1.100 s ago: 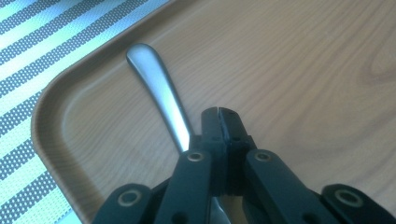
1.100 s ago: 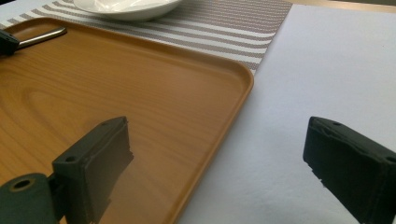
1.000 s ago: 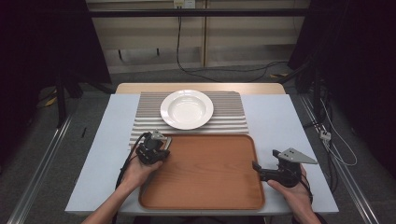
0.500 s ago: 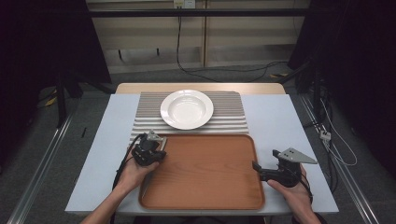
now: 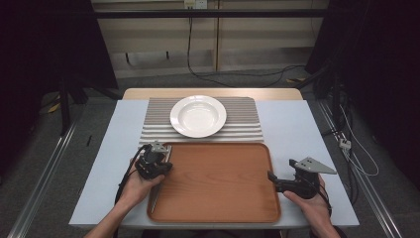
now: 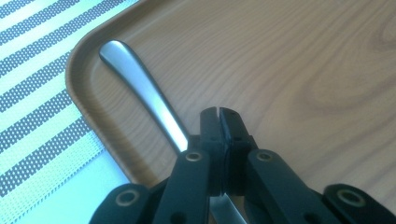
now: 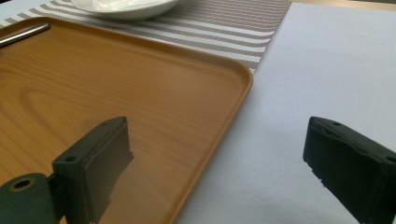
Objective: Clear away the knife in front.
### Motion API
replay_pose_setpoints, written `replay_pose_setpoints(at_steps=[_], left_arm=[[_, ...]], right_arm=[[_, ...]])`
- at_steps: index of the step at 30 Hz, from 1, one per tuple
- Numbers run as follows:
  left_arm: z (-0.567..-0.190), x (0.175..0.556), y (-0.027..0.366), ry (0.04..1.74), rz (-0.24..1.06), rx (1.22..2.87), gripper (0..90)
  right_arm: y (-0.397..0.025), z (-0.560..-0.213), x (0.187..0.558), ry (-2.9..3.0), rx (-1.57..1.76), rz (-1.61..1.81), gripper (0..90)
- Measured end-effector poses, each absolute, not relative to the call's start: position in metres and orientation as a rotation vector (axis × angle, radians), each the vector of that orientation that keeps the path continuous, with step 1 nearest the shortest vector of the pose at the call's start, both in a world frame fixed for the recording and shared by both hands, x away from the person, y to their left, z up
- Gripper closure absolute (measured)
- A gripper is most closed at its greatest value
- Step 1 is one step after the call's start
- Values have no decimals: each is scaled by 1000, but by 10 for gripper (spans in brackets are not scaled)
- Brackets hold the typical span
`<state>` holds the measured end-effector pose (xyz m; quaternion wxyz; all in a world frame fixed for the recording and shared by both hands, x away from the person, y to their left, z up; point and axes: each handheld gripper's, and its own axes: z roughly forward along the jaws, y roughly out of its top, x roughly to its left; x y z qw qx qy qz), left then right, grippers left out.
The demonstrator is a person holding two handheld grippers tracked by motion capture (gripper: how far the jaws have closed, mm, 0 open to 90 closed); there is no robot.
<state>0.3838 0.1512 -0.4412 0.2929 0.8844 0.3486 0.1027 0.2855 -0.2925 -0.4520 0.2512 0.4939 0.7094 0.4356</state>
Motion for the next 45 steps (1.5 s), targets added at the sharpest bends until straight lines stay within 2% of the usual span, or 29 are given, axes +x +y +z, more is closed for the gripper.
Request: replay_pose_setpoints(at_steps=[18,27,32,37,42,45], left_arm=[[-443,376,161,932,263,2325,900],[-442,374,165,926,259,2276,861],[-440,372,162,907,291,2238,794],[-439,372,161,904,312,2197,586],[-438,373,157,900,337,2180,262],[-435,374,154,926,328,2187,118]], right_arm=[[-292,-452,286,1933,1345,1184,72],[-292,-452,286,1933,1347,1184,72],[-292,-452,286,1932,1346,1185,72],[-292,-452,286,1932,1346,1187,71],[-292,-452,286,1932,1348,1187,72],[-292,-452,287,1932,1350,1187,72]])
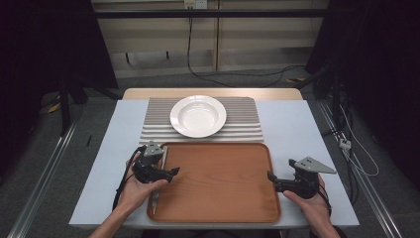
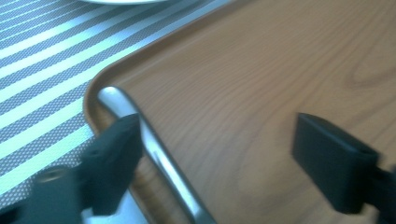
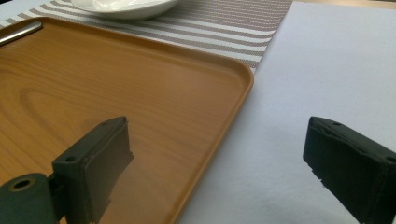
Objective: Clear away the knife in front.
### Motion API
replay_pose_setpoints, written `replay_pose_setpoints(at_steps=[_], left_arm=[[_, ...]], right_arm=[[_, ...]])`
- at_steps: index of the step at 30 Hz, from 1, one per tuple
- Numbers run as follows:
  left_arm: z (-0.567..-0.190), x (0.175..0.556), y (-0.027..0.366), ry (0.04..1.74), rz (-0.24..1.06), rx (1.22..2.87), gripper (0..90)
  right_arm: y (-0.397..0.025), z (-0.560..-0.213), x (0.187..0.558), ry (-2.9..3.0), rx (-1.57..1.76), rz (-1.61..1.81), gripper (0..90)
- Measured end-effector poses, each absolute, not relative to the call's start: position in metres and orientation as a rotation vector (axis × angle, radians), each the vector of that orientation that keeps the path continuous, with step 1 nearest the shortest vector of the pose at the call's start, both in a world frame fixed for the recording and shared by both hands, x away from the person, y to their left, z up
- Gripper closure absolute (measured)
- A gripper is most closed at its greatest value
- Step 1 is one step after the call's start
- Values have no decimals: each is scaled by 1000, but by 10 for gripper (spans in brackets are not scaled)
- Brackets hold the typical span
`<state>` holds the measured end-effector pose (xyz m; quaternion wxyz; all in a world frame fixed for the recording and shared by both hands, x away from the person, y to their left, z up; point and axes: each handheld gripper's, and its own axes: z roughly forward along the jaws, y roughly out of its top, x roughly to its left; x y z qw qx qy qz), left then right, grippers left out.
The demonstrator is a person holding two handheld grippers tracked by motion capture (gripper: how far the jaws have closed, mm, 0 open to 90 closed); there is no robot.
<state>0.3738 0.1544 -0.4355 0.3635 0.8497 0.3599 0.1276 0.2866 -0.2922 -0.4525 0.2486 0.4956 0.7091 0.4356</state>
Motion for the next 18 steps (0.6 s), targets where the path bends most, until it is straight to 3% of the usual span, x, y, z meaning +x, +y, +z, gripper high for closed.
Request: replay_pose_setpoints(at_steps=[6,14,18], left_arm=[[-423,367,157,857,299,2114,68],[-414,360,160,875,454,2086,70],[-414,358,164,898,457,2064,68]], right_arm=[[-293,-453,287,1932,1352,1188,71],[-292,-453,287,1931,1356,1186,71],[-292,-453,287,1931,1355,1188,70]])
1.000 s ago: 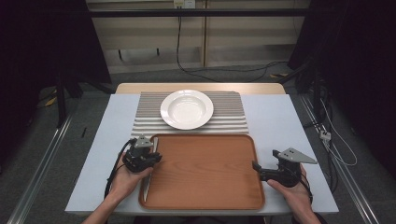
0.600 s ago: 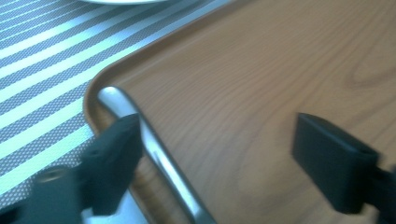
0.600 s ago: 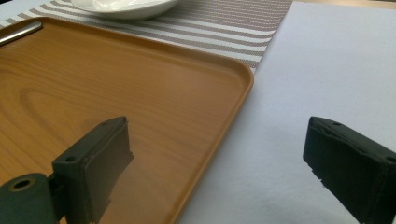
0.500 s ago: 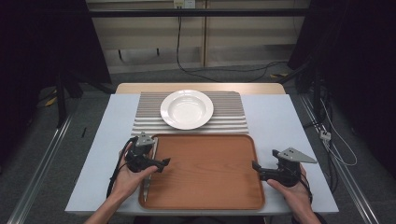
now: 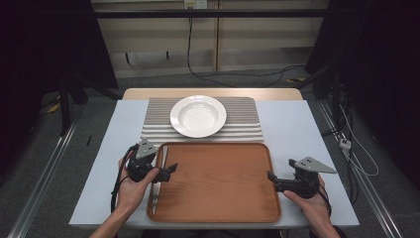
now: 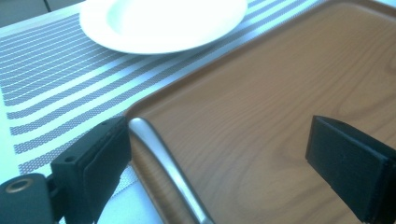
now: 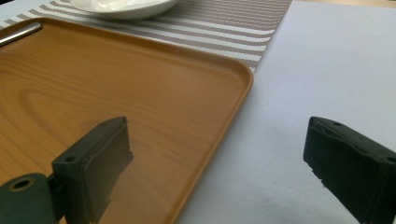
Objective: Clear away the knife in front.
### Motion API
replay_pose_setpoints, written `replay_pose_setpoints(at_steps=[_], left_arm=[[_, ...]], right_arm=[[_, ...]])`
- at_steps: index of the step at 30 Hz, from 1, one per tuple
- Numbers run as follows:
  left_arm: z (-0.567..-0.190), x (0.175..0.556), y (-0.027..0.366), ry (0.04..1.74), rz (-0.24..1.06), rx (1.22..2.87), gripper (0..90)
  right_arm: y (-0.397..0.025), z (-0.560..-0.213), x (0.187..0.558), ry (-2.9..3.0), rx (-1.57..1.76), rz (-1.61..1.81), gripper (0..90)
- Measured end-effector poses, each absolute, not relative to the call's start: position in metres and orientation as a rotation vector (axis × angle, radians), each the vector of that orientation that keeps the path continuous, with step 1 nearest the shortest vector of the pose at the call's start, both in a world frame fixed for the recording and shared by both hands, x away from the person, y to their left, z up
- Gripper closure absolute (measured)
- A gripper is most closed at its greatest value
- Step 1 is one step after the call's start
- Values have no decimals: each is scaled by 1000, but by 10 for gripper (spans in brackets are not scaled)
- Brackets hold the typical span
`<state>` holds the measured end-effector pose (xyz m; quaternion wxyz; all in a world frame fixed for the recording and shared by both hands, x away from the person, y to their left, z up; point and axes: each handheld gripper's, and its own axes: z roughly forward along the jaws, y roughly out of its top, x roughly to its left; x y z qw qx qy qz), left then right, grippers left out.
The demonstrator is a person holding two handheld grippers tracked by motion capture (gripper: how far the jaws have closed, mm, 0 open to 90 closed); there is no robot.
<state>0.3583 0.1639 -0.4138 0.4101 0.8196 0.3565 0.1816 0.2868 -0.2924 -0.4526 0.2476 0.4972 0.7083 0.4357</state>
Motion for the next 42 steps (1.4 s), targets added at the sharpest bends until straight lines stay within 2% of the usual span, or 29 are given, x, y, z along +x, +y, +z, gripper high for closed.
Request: replay_pose_setpoints(at_steps=[21,29,42], left_arm=[[-418,337,206,1020,505,2023,75],[-429,329,213,1079,514,2000,72],[-440,323,216,1084,513,1990,70]], right_arm=[[-293,-453,286,1923,1362,1184,72],[-294,-453,284,1918,1367,1181,72],[-296,-452,282,1912,1360,1181,71]])
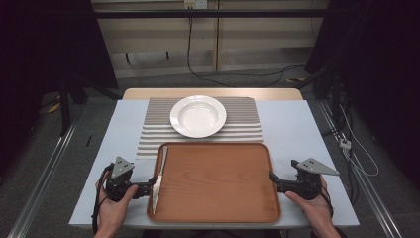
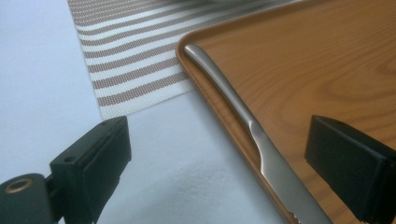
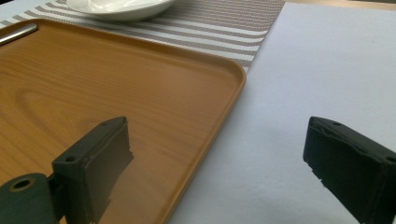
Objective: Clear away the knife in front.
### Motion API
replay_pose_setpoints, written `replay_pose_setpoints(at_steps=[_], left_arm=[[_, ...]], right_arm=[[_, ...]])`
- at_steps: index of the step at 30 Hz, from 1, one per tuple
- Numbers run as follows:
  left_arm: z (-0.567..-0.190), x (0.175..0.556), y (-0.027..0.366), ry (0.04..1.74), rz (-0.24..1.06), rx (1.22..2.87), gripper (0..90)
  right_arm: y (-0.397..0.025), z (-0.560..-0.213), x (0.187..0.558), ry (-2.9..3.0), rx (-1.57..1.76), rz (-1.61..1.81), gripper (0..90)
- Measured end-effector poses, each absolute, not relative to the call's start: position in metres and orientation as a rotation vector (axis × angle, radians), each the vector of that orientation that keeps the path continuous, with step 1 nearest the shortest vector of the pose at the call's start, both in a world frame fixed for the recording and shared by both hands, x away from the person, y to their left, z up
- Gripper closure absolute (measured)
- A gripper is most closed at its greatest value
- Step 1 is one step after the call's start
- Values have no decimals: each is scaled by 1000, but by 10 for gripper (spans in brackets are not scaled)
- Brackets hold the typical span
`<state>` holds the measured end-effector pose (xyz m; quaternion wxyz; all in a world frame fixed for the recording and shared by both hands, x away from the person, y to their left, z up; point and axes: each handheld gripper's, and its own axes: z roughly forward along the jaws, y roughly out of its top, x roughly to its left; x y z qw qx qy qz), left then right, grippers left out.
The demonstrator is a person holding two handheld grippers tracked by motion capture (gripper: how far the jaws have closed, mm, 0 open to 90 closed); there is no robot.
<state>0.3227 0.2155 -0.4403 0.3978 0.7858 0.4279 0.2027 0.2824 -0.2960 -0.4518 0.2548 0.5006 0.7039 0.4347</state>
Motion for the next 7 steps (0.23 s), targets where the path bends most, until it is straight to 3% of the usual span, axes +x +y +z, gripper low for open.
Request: replay_pose_setpoints(at_steps=[7], left_arm=[[-439,324,217,1079,512,1981,70]], right_arm=[[-297,-452,283,1909,1366,1172,72]])
